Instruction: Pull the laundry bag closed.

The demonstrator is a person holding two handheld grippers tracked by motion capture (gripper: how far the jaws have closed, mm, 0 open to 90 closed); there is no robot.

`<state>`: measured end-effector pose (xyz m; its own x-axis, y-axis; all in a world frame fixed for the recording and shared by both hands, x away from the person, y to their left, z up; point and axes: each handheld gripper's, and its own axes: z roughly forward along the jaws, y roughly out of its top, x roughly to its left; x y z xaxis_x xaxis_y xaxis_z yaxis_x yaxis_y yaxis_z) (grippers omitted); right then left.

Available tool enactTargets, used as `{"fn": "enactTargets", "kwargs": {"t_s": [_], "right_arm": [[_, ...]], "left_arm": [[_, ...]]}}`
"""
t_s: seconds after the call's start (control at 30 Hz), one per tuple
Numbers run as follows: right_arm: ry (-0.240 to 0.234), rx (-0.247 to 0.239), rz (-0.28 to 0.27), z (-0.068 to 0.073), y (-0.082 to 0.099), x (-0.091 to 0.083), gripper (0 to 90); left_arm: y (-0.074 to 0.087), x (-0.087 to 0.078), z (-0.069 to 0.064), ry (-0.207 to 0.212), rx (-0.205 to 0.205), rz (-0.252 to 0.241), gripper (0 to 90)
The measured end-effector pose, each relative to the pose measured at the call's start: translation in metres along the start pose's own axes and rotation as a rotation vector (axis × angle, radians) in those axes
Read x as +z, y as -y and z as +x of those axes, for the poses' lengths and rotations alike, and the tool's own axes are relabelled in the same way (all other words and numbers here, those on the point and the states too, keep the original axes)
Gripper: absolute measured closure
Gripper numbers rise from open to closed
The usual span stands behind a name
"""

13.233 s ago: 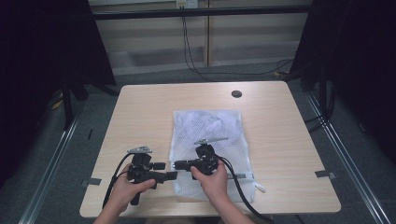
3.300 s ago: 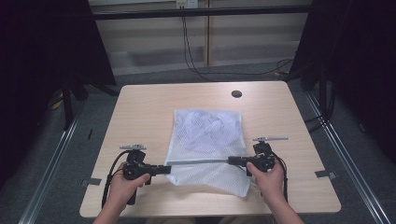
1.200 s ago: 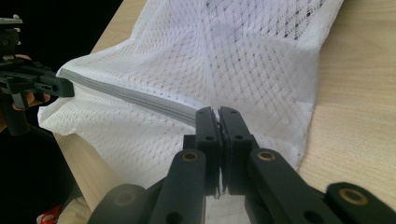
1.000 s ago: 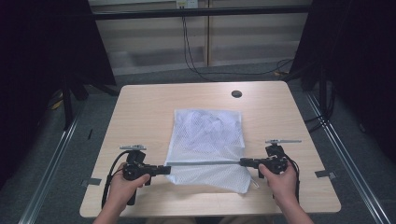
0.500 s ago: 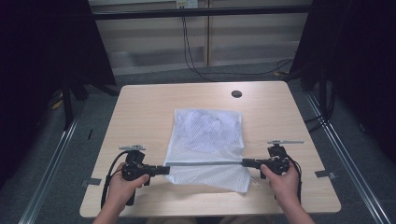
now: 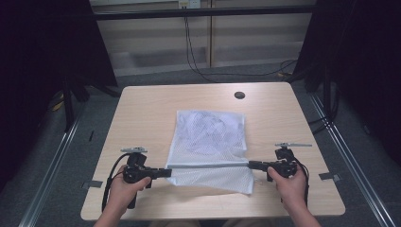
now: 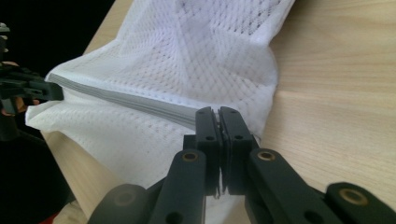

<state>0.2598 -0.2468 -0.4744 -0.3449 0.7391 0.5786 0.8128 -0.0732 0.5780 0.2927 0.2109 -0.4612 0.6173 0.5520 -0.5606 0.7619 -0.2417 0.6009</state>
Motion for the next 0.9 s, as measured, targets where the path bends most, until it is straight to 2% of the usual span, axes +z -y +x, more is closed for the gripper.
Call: {"fn": "enactTargets", "kwargs": {"t_s": [0.33,0.5,0.67,0.77,0.87,0.9], "right_arm": [[0.003,0.01,-0.011,-0.0029,0.001,-0.0039,87.8],[0.01,-0.001,-0.008,-0.0023,0.0015,-0.0034,87.8],[0.014,-0.024,-0.006,-0.0017,0.0023,-0.003,87.6],[0.024,-0.033,-0.017,-0.0017,0.002,-0.0047,87.5],[0.042,-0.059,-0.013,-0.0009,0.0005,-0.0059,87.4],[0.044,-0.062,-0.015,-0.001,0.0002,-0.0066,87.3]], "left_arm": [[-0.0001,0.0005,-0.0007,-0.006,0.006,0.001,88.3],[0.0002,0.0001,-0.0004,-0.003,0.009,-0.003,88.2],[0.0007,0.0012,-0.0012,0.007,0.032,0.009,87.3],[0.0018,0.0003,-0.0016,0.0,0.039,0.003,81.7],[0.0042,-0.0033,0.0013,0.009,0.018,-0.014,69.7],[0.0044,-0.0051,0.0024,0.01,0.024,-0.019,69.6]]}}
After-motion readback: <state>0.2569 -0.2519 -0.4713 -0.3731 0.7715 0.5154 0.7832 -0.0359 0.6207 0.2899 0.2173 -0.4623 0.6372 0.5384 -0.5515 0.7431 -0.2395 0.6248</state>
